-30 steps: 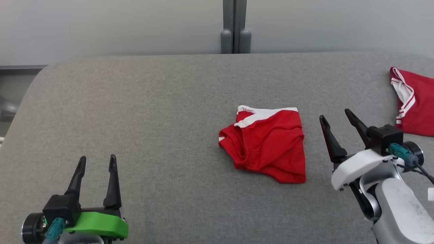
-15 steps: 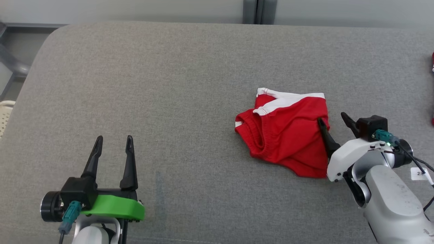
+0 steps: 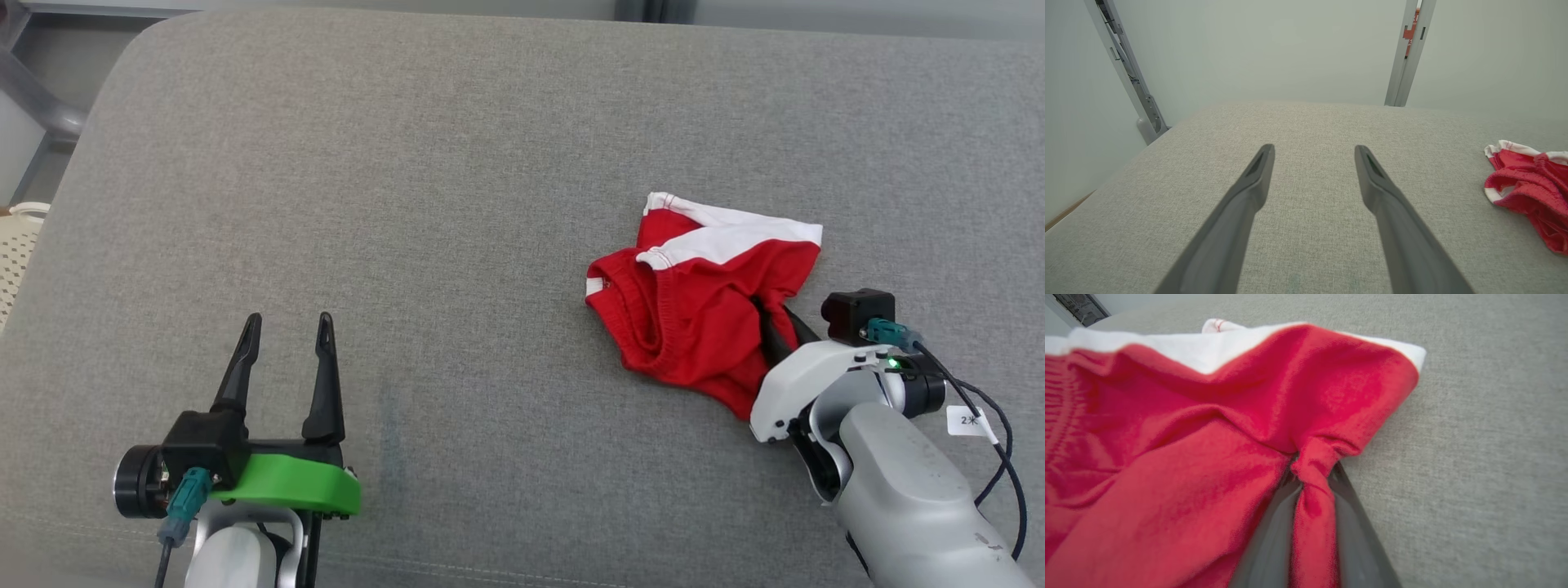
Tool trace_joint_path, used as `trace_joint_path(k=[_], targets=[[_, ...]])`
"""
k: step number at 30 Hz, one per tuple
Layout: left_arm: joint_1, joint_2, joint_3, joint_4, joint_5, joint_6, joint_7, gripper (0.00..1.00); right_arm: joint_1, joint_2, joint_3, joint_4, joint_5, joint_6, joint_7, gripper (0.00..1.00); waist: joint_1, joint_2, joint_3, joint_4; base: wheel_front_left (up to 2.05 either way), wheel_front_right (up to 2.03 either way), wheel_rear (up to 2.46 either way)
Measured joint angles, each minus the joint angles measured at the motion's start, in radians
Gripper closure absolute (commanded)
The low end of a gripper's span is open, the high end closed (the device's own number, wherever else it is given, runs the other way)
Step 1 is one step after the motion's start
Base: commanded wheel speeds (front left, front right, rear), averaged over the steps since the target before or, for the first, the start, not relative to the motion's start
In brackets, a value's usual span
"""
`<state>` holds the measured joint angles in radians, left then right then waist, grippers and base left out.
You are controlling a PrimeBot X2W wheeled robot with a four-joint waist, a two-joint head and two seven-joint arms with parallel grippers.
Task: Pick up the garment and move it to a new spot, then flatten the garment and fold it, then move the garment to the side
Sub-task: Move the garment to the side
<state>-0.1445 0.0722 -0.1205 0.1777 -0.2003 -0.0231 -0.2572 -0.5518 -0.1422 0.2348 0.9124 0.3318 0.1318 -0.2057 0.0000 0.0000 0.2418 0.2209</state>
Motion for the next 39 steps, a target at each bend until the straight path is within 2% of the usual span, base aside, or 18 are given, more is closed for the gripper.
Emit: trace_joint_path(k=[3,6,15,26,35,39], targets=[[0.000,-0.001,-0.001,0.002,0.000,0.002,-0.001,0.00,-0.015,-0.013,0.018,0.011,0.005,0.001,-0.016,1.00,0.0000,0.0000,0.001,-0.010,0.00,0.00,0.00],[-0.004,-0.003,-0.008,0.003,0.000,0.002,-0.002,0.00,-0.045,-0.055,0.046,0.004,0.001,0.001,-0.026,1.00,0.0000,0.0000,0.007,-0.022,0.00,0.00,0.00],[-0.067,-0.010,-0.026,-0.034,0.019,0.012,-0.005,0.00,-0.193,-0.301,0.142,-0.084,0.012,0.000,-0.013,1.00,0.0001,0.0000,0.084,-0.074,0.00,0.00,0.00],[-0.174,0.007,-0.052,-0.073,0.078,0.019,-0.007,0.00,-0.359,-0.620,0.215,-0.193,0.118,0.000,0.043,1.00,0.0001,0.0000,0.232,-0.182,0.00,0.00,0.00],[-0.225,0.019,-0.089,-0.133,0.109,0.020,0.007,0.00,-0.451,-0.819,0.251,-0.201,0.225,0.000,0.098,1.00,0.0002,0.0000,0.347,-0.271,0.00,0.00,0.00],[-0.227,0.024,-0.097,-0.159,0.115,0.020,0.014,0.00,-0.487,-0.845,0.273,-0.173,0.271,0.000,0.109,1.00,0.0002,0.0000,0.384,-0.294,0.00,0.00,0.00]])
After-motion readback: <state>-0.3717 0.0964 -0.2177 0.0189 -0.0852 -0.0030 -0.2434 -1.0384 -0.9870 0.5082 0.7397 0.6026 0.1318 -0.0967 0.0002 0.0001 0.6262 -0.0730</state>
